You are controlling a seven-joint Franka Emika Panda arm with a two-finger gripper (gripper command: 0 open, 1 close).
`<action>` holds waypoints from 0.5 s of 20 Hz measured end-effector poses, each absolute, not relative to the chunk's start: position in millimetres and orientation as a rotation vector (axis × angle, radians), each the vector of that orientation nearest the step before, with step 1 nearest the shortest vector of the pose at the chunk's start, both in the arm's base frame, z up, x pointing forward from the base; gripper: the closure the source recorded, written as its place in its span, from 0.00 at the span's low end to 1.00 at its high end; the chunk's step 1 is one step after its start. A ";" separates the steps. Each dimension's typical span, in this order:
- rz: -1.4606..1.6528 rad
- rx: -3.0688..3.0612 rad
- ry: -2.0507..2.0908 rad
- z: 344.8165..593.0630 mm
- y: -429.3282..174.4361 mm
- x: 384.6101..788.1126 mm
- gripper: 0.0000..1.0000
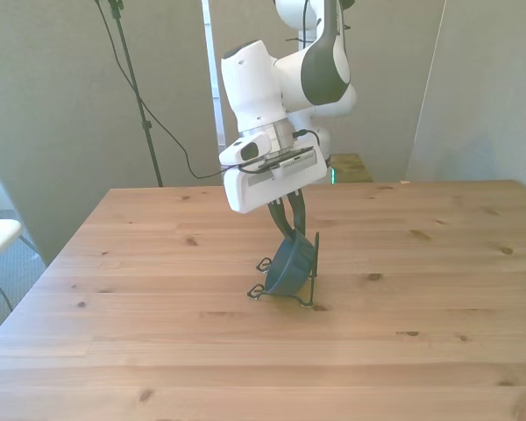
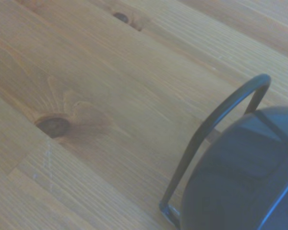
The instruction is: Unload the bowl
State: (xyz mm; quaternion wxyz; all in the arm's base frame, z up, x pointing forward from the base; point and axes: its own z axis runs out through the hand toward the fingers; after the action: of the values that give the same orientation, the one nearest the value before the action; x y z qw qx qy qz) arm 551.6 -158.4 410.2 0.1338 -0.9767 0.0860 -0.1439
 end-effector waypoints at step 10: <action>-0.467 -2.812 0.232 418.9 -161.0 551.1 1.00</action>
State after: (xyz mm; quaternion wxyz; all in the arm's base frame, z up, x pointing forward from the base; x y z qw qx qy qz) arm 551.1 -161.0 418.9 0.1405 -0.9735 0.0803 -0.1618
